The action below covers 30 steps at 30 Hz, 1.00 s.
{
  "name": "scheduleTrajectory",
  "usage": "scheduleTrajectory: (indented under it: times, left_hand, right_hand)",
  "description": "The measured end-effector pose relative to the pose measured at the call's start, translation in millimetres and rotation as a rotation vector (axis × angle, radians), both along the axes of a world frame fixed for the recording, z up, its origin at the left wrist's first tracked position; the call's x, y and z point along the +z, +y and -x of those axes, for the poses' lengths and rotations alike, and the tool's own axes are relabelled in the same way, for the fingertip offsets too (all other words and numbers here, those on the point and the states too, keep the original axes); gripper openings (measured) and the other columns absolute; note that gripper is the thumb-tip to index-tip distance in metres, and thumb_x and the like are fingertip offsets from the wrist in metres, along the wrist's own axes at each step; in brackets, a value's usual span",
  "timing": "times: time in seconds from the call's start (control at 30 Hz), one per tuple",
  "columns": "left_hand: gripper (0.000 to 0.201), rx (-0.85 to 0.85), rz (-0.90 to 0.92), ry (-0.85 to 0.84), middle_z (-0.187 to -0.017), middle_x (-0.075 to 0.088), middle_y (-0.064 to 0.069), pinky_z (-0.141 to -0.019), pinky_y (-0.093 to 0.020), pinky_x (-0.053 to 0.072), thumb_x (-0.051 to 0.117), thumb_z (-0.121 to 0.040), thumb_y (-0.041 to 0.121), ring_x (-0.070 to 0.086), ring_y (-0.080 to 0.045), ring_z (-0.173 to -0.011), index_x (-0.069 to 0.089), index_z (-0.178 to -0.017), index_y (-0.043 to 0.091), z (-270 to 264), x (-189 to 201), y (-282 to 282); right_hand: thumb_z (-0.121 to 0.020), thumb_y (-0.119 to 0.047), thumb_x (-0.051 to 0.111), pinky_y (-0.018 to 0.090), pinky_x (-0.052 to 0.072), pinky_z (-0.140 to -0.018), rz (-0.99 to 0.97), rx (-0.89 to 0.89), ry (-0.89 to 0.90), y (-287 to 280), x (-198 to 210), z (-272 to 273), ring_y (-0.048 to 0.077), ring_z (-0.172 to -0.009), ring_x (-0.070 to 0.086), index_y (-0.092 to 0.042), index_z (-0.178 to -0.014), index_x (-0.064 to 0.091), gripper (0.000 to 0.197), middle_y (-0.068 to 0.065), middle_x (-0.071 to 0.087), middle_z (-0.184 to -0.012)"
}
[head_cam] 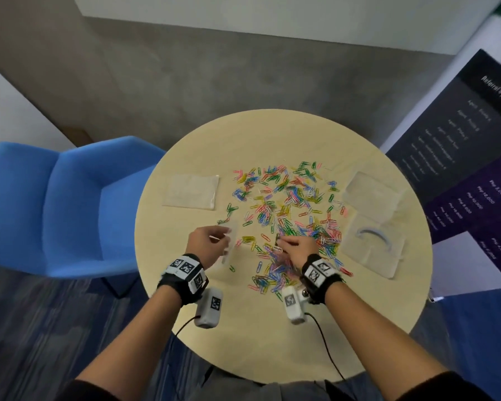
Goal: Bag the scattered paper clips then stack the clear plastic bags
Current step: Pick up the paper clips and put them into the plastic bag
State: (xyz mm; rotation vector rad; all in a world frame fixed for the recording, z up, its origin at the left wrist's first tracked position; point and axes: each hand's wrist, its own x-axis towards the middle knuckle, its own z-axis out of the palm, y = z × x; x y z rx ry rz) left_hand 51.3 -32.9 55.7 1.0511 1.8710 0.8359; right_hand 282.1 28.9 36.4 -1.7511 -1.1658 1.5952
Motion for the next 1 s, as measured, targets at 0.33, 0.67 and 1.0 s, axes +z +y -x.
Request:
scheduleTrajectory:
  times: [0.33,0.67,1.0]
  left_hand:
    - [0.029,-0.162,-0.042,0.149,-0.098,0.072,-0.009,-0.081,-0.039,0.059,0.062,-0.088,0.006,0.070,-0.023,-0.083,0.070,-0.116,0.008,-44.5,1.2,22.7]
    - [0.029,-0.311,-0.076,0.251,-0.098,0.071,-0.009,-0.086,-0.038,0.055,0.060,-0.085,0.000,0.068,-0.021,-0.088,0.074,-0.108,0.011,-20.7,0.8,21.4]
    - [0.023,-0.151,-0.121,0.176,-0.093,0.074,-0.004,-0.077,-0.026,0.056,0.067,-0.084,0.005,0.071,-0.014,-0.075,0.076,-0.103,0.015,19.2,5.4,18.6]
  right_hand:
    - [-0.090,0.004,0.061,0.028,0.060,-0.076,0.216,-0.172,0.476,2.3,22.4,52.8,0.024,-0.078,0.070,0.000,-0.095,0.064,0.008,0.011,0.067,-0.092]
    - [-0.085,0.014,0.057,0.044,0.050,-0.099,0.242,0.264,0.106,11.5,11.6,77.4,0.026,-0.097,0.060,0.009,-0.111,0.062,0.027,0.017,0.062,-0.099]
    - [-0.085,-0.008,0.069,0.034,0.061,-0.077,-0.077,0.512,-0.074,19.7,33.1,96.7,0.021,-0.072,0.073,-0.003,-0.100,0.072,0.016,0.013,0.074,-0.080]
